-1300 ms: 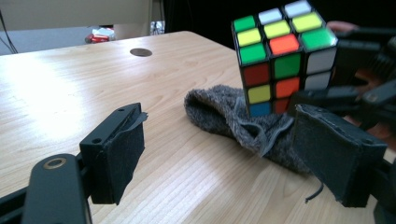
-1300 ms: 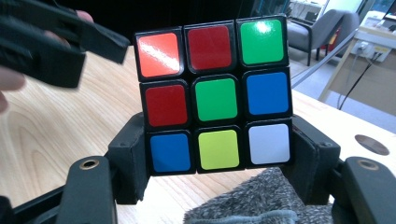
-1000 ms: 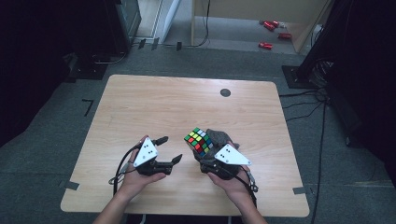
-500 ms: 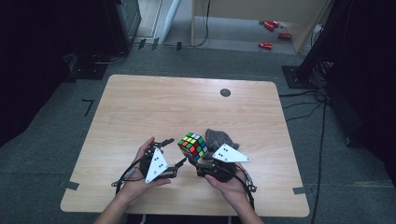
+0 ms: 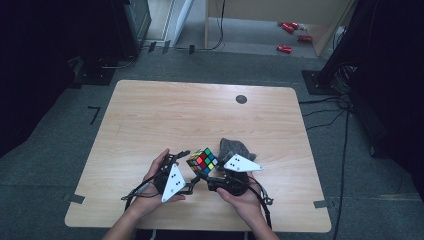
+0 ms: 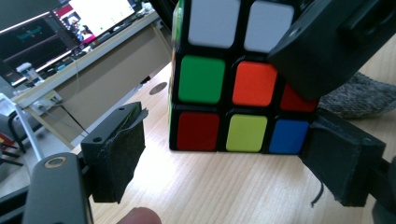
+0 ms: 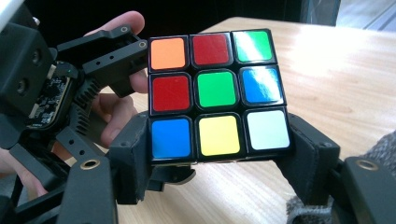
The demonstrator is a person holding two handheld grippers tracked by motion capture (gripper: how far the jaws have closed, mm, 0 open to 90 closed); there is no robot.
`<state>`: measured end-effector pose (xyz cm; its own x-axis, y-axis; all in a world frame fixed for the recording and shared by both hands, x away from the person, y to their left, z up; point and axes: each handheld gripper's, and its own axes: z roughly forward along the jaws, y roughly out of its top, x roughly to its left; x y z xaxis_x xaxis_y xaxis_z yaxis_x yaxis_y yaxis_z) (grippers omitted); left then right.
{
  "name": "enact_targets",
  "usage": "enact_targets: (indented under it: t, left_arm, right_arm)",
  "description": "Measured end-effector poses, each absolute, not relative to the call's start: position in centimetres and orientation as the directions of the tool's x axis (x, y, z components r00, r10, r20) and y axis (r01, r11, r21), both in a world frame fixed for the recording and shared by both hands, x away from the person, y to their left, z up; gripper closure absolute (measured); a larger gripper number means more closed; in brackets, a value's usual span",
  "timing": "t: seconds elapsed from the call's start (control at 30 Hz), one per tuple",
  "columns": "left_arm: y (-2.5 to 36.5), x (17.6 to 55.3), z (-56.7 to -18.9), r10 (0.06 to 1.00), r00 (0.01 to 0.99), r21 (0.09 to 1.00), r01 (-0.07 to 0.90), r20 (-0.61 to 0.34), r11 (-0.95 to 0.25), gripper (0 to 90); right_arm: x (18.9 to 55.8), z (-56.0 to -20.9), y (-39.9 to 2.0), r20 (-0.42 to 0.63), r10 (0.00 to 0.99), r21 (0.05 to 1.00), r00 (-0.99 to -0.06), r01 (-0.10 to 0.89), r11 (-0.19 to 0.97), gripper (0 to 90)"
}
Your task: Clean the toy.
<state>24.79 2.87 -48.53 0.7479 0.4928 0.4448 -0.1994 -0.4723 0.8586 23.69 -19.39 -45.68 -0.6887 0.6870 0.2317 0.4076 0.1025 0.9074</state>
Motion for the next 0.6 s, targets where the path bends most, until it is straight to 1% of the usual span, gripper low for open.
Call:
enact_targets:
  t: [0.07,0.13,0.27,0.37,0.47,0.6]
  left_arm:
    - [2.86,24.75,-48.54,0.49,0.751,0.86,-0.201,0.442,-0.468,20.2]
    - [2.84,24.65,-48.53,0.484,0.758,0.863,-0.203,0.437,-0.462,23.8]
    - [2.82,24.55,-48.5,0.48,0.758,0.863,-0.212,0.442,-0.459,25.5]
    - [2.89,24.45,-48.44,0.477,0.761,0.867,-0.221,0.44,-0.447,31.6]
    - [2.89,24.43,-48.4,0.476,0.762,0.867,-0.223,0.44,-0.445,33.0]
    - [2.95,24.48,-48.29,0.483,0.772,0.879,-0.202,0.414,-0.431,34.0]
  right_arm:
    - [23.73,-45.69,-19.38,0.251,0.687,0.9,-0.681,0.426,0.093,33.9]
    - [23.77,-45.74,-19.37,0.272,0.685,0.894,-0.676,0.44,0.079,33.9]
    - [23.76,-45.86,-19.14,0.288,0.674,0.888,-0.68,0.454,0.079,33.9]
    - [23.85,-45.87,-19.18,0.322,0.673,0.879,-0.666,0.474,0.049,33.9]
    - [24.16,-46.02,-19.48,0.378,0.654,0.862,-0.655,0.507,0.01,33.9]
    - [24.38,-46.37,-19.71,0.417,0.634,0.852,-0.651,0.522,-0.024,33.6]
